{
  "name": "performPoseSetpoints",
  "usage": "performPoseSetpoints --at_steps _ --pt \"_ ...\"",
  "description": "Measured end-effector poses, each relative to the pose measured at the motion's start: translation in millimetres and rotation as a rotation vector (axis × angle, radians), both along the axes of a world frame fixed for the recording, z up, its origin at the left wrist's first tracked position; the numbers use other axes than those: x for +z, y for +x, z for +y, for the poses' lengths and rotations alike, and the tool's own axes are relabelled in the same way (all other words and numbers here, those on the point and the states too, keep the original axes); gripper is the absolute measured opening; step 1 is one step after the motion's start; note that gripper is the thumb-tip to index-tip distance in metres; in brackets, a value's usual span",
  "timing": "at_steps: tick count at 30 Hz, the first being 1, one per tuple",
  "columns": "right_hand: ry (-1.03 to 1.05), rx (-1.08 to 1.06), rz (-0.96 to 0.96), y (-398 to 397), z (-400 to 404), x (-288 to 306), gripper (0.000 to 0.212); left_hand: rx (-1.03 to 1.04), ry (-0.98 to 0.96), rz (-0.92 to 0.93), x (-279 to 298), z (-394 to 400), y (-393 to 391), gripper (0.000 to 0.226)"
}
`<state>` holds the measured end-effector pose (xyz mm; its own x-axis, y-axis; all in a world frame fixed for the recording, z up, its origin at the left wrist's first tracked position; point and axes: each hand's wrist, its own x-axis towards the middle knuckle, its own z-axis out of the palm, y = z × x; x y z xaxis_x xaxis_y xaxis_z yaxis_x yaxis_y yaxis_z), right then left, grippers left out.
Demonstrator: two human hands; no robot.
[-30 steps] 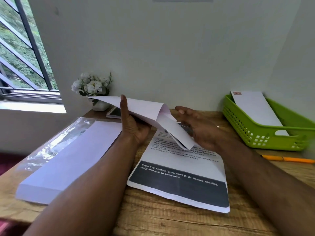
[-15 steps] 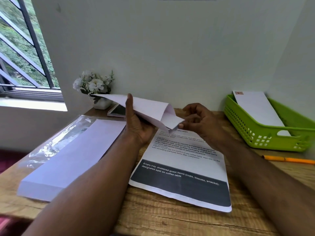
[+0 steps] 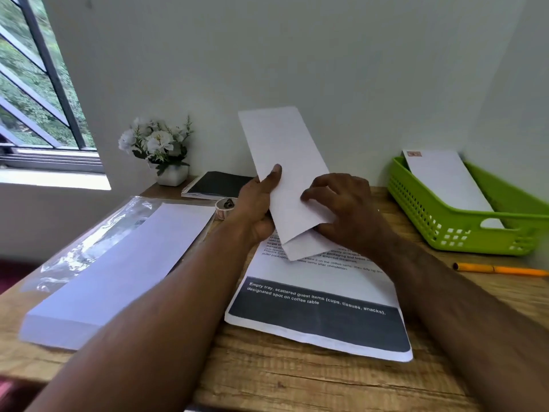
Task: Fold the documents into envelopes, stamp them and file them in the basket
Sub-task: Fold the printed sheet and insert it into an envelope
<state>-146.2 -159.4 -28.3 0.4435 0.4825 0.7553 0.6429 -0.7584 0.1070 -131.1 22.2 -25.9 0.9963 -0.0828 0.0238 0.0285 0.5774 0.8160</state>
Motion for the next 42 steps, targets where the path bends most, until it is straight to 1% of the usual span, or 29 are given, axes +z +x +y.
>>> performPoseSetpoints --at_steps 1,2,3,5,6,7,8,9,10,11,12,13,14,16,18,20,22,24,26,30,33,35,37,42 --pt "-0.096 -0.016 0.037 -1.9 0.1 1.7 0.046 0.082 0.158 0.005 -0.1 2.7 0.4 0.032" --pt "-0.189 -0.031 0.130 -4.2 0.6 3.4 0.055 0.164 0.372 -0.013 -1.6 6.0 1.0 0.029" --pt "-0.271 -0.040 0.281 -6.5 0.7 4.3 0.064 0.229 0.581 -0.054 -4.1 8.1 1.4 0.033" --pt "-0.380 -0.054 0.660 -9.9 0.3 5.5 0.076 0.296 0.930 -0.123 -9.6 9.4 0.5 0.058" --pt "-0.408 -0.059 0.816 -10.3 -0.2 4.8 0.080 0.343 1.084 -0.162 -9.8 9.0 -0.1 0.061" --pt "-0.411 -0.055 0.907 -10.1 -1.0 4.2 0.083 0.405 1.210 -0.213 -7.2 8.7 -2.2 0.053" --pt "-0.401 -0.053 0.943 -9.5 -2.0 3.4 0.084 0.454 1.282 -0.261 -3.6 10.0 -3.9 0.042" --pt "-0.385 -0.051 0.947 -8.3 -3.1 3.5 0.082 0.454 1.308 -0.289 1.0 11.8 -5.7 0.032" --pt "-0.365 -0.045 0.939 -7.4 -4.3 3.4 0.078 0.394 1.319 -0.290 4.9 14.8 -7.1 0.024" --pt "-0.332 -0.034 0.935 -6.8 -5.2 3.9 0.071 0.269 1.333 -0.275 8.6 17.9 -9.8 0.019" --pt "-0.285 -0.021 0.934 -6.2 -6.0 4.7 0.062 0.099 1.349 -0.250 11.1 19.9 -13.5 0.016" --pt "-0.228 -0.004 0.934 -5.6 -7.0 4.6 0.051 -0.065 1.368 -0.216 13.1 20.9 -17.3 0.016" --pt "-0.179 0.008 0.930 -4.5 -7.5 3.6 0.041 -0.180 1.385 -0.186 14.4 21.5 -19.9 0.018" --pt "-0.118 0.032 0.891 -0.6 -7.7 -1.0 0.029 -0.272 1.406 -0.163 16.1 21.0 -21.7 0.023" --pt "-0.070 0.057 0.875 3.3 -7.1 -7.1 0.022 -0.301 1.452 -0.172 15.4 20.5 -20.3 0.025" --pt "-0.042 0.062 0.888 5.0 -8.0 -10.8 0.021 -0.316 1.557 -0.191 11.9 19.0 -18.3 0.027" --pt "-0.037 0.043 0.882 5.5 -9.2 -12.2 0.027 -0.297 1.648 -0.198 7.4 17.0 -17.3 0.028" --pt "-0.056 0.020 0.851 6.1 -9.5 -14.2 0.034 -0.291 1.683 -0.217 5.0 15.1 -17.4 0.025" --pt "-0.103 0.007 0.819 5.9 -6.9 -16.5 0.038 -0.301 1.710 -0.274 5.3 13.0 -18.1 0.020" --pt "-0.122 -0.030 0.855 5.2 -1.6 -11.7 0.037 -0.320 1.628 -0.312 8.2 7.2 -21.9 0.011" --pt "-0.106 -0.014 0.979 2.4 -0.2 -6.4 0.041 -0.329 1.596 -0.274 9.2 4.1 -23.6 0.011" --pt "-0.091 0.012 1.070 0.5 0.8 -2.2 0.038 -0.337 1.599 -0.255 8.7 4.0 -23.8 0.011" --pt "-0.124 0.011 1.119 0.6 0.3 3.8 0.037 -0.342 1.607 -0.243 8.1 3.8 -23.8 0.013" --pt "-0.272 -0.151 1.201 3.1 -10.3 17.2 0.033 -0.337 1.619 -0.216 8.1 3.4 -23.8 0.014"
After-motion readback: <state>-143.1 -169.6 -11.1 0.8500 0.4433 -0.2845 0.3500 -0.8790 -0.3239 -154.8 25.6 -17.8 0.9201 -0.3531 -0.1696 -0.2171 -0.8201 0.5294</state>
